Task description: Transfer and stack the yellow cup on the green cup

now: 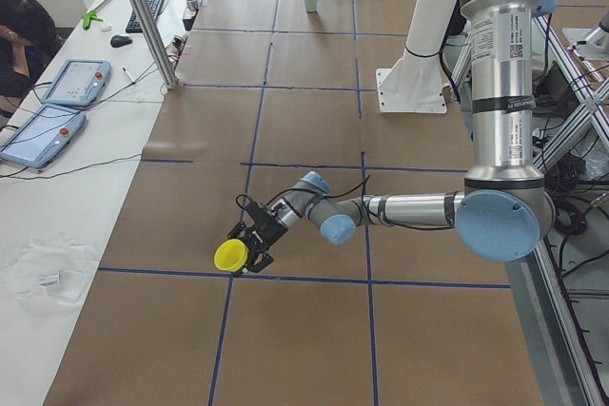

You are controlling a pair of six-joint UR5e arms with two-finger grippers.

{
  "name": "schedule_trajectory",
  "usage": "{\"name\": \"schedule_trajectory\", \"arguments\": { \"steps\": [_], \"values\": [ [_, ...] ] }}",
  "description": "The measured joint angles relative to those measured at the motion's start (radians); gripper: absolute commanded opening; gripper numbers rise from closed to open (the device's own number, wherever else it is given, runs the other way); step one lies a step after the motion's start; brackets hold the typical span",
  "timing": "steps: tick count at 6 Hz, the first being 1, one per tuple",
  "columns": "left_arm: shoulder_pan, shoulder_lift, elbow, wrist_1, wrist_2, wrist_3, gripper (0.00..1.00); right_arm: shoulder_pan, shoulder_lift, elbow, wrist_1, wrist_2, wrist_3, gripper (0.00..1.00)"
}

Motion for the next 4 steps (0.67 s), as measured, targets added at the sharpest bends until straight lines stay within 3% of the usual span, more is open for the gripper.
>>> {"name": "schedule_trajectory", "arguments": {
  "steps": [2, 4],
  "values": [
    [-0.002, -0.195, -0.019, -0.15, -0.005, 0.363, 0.38, 0.0, 0.001, -0.004, 0.0, 0.01, 0.0, 1.0],
    [0.022, -0.402, -0.067, -0.171, -0.004, 0.577, 0.39, -0.001, 0.002, -0.005, 0.0, 0.011, 0.001, 1.0]
  ]
}}
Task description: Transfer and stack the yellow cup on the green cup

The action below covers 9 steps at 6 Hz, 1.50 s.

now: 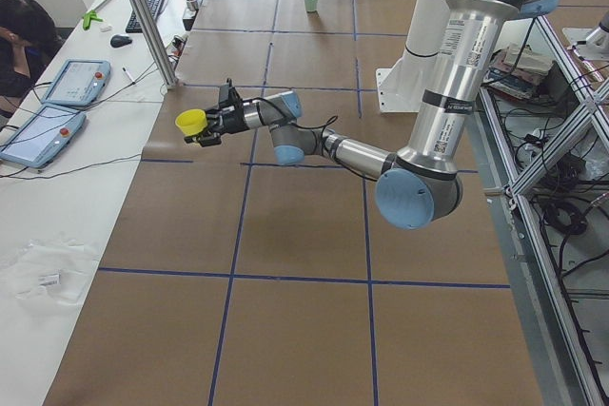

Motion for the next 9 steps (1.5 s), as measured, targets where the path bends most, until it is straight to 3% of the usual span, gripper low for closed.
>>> {"name": "schedule_trajectory", "arguments": {
  "steps": [3, 4, 7, 9],
  "values": [
    [0.141, -0.252, 0.02, 0.117, 0.03, 0.022, 0.39, 0.0, 0.018, -0.002, 0.0, 0.023, 0.018, 1.0],
    [0.192, -0.338, 0.07, 0.161, 0.093, 0.0, 0.38, -0.007, 0.054, -0.007, -0.001, 0.037, 0.05, 1.0],
    [0.327, -0.532, 0.244, 0.189, 0.308, -0.026, 0.38, -0.123, 0.231, -0.006, 0.0, 0.044, 0.253, 1.0],
    [0.392, -0.568, 0.286, 0.194, 0.399, -0.027, 0.38, -0.209, 0.408, -0.011, -0.052, 0.045, 0.412, 1.0]
  ]
}}
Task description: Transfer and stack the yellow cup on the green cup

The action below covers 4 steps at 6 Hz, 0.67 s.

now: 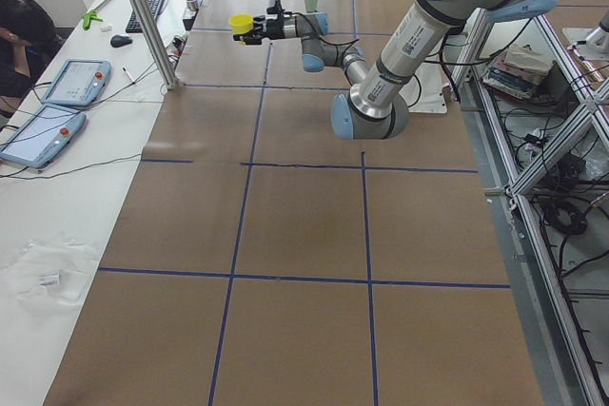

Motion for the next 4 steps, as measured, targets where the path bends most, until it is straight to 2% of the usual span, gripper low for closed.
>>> {"name": "schedule_trajectory", "arguments": {
  "steps": [2, 3, 4],
  "values": [
    [0.028, -0.002, 0.009, 0.004, 0.033, 0.001, 0.39, -0.077, 0.23, -0.041, -0.174, -0.001, 0.115, 1.0],
    [0.034, -0.002, 0.01, 0.01, 0.036, 0.001, 0.38, -0.115, 0.344, -0.09, -0.224, -0.004, 0.186, 1.0],
    [0.039, -0.001, 0.011, 0.017, 0.037, 0.001, 0.39, -0.151, 0.473, -0.18, -0.247, -0.007, 0.272, 1.0]
  ]
}}
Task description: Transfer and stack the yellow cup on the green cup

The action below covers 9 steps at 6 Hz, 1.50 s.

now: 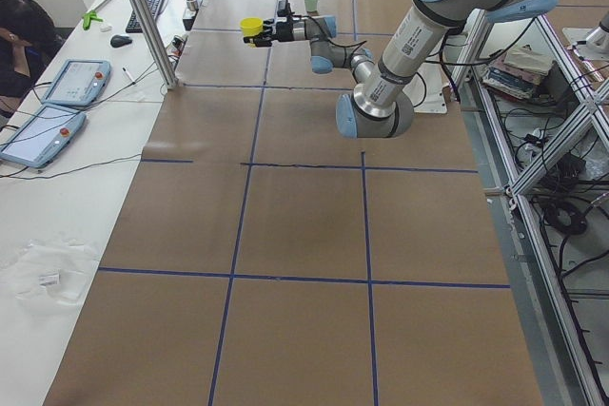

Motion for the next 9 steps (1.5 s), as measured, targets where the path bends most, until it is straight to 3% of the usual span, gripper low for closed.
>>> {"name": "schedule_trajectory", "arguments": {
  "steps": [2, 4, 7, 8, 9],
  "values": [
    [0.004, 0.003, 0.004, 0.005, -0.001, 0.001, 0.39, -0.071, 0.219, -0.172, -0.019, -0.029, 0.123, 0.99],
    [0.005, 0.004, 0.01, 0.005, -0.002, 0.002, 0.39, -0.15, 0.324, -0.266, -0.019, -0.121, 0.146, 0.98],
    [0.005, 0.004, 0.012, 0.004, -0.006, 0.002, 0.39, -0.214, 0.332, -0.286, 0.0, -0.207, 0.138, 0.91],
    [0.005, 0.004, 0.011, 0.005, -0.007, 0.002, 0.39, -0.225, 0.327, -0.291, 0.03, -0.222, 0.139, 0.85],
    [0.005, 0.004, 0.01, 0.004, -0.009, 0.003, 0.39, -0.232, 0.322, -0.3, 0.067, -0.231, 0.139, 0.71]
  ]
}}
